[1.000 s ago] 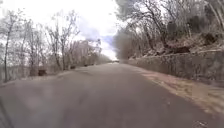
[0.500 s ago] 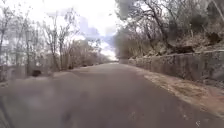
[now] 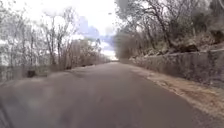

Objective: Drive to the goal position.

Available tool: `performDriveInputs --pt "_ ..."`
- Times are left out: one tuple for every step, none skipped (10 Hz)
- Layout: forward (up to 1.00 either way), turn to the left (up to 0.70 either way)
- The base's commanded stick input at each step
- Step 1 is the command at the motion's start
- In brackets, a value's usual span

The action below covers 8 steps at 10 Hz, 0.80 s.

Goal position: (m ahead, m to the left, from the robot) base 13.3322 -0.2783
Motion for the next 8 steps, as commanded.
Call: performDriveInputs --pt "0.70 0.00" --pt "0.70 0.00" --pt "0.70 0.00" --pt "0.70 0.00" --pt "0.70 0.00" --pt "0.70 0.00" --pt "0.70 0.00" --pt "0.70 0.00"
